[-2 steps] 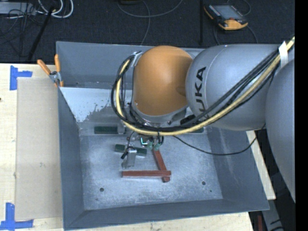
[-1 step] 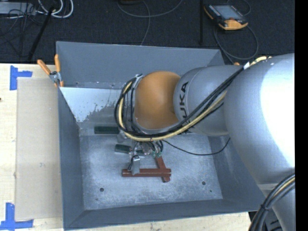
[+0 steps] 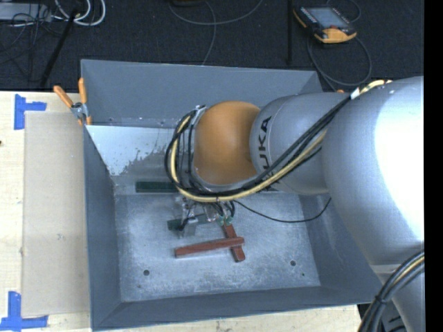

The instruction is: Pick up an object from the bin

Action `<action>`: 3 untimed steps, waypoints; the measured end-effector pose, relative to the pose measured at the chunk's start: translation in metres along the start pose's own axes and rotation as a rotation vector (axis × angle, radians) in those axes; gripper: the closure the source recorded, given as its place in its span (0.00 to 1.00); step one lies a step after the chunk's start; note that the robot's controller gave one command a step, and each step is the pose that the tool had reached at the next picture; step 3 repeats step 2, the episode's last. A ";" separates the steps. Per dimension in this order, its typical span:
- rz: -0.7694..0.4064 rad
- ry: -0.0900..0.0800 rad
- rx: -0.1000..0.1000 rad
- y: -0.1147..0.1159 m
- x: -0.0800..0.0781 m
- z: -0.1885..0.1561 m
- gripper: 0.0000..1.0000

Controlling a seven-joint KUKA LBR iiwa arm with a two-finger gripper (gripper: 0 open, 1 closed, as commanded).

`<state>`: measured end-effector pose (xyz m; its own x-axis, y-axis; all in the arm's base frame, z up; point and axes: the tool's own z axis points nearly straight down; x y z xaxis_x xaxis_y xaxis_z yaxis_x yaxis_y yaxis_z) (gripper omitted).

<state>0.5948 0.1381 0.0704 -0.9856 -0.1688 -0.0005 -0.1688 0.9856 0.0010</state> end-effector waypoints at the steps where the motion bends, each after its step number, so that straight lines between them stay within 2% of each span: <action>1: 0.009 -0.008 0.001 -0.006 0.012 -0.122 1.00; 2: -0.369 -0.005 0.001 0.006 0.008 -0.172 1.00; 3: -0.369 -0.005 0.001 0.006 0.008 -0.172 1.00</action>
Offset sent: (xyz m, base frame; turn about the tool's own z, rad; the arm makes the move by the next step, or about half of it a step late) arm -0.0123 -0.0091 0.1170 0.0068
